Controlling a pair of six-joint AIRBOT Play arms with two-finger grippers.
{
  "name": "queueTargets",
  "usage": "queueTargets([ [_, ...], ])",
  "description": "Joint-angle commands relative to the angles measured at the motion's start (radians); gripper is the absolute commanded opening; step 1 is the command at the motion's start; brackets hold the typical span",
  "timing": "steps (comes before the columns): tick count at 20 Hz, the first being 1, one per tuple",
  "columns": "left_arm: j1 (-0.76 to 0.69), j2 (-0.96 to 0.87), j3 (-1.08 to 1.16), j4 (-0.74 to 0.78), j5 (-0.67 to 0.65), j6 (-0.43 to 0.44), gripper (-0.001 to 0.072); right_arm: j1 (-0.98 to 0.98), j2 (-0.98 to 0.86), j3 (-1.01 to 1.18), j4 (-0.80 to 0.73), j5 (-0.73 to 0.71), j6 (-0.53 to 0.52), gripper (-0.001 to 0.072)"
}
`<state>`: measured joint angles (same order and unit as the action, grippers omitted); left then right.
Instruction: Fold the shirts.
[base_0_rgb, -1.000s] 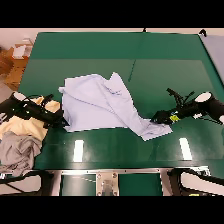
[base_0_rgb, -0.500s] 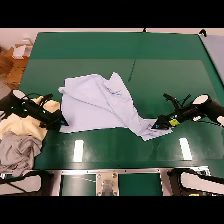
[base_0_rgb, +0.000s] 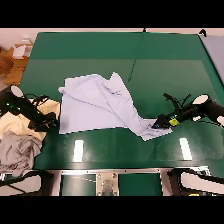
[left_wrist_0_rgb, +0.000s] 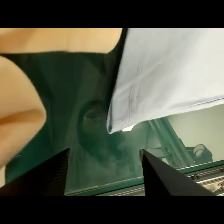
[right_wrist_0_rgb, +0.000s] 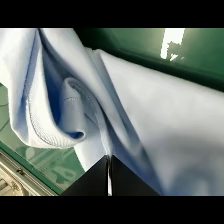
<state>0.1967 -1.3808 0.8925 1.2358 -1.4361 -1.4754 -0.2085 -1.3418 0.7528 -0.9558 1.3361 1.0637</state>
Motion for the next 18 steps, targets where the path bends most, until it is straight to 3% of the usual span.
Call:
queueTargets([
  [1,0.0,0.003,-0.091,-0.097,0.131,-0.013,0.0509,0.001,0.0,0.0,0.018,-0.008,0.0,0.0018],
  [4,-0.001,-0.01,-0.114,-0.273,0.257,0.053,0.0508,0.001,0.0,0.0,0.021,-0.009,0.0,0.0018],
  [5,-0.003,-0.026,-0.115,-0.305,0.255,0.064,0.0508,0.001,0.0,0.0,0.021,-0.008,0.0,0.0018],
  [7,-0.012,-0.072,-0.118,-0.344,0.192,0.098,0.0419,0.001,0.0,0.0,0.02,-0.008,0.0,0.0018],
  [9,-0.015,-0.09,-0.117,-0.345,0.114,0.134,0.0417,0.0,0.0,0.0,0.02,-0.008,-0.003,0.0019],
  [10,-0.013,-0.087,-0.115,-0.339,0.094,0.149,0.0239,0.0,0.0,0.0,0.016,-0.008,-0.002,0.0025],
  [11,-0.013,-0.084,-0.105,-0.317,0.084,0.153,0.0049,0.0,0.0,0.003,0.009,-0.008,-0.002,0.0124],
  [12,-0.013,-0.083,-0.089,-0.291,0.085,0.149,0.0023,0.0,0.0,0.009,-0.001,-0.007,-0.002,0.0285],
  [13,-0.013,-0.083,-0.071,-0.274,0.087,0.149,0.0022,-0.001,0.0,0.018,-0.026,0.001,-0.002,0.0359],
  [18,-0.013,-0.083,-0.016,-0.267,0.13,0.149,0.0022,-0.001,0.0,0.08,-0.085,0.109,0.008,0.0379],
])
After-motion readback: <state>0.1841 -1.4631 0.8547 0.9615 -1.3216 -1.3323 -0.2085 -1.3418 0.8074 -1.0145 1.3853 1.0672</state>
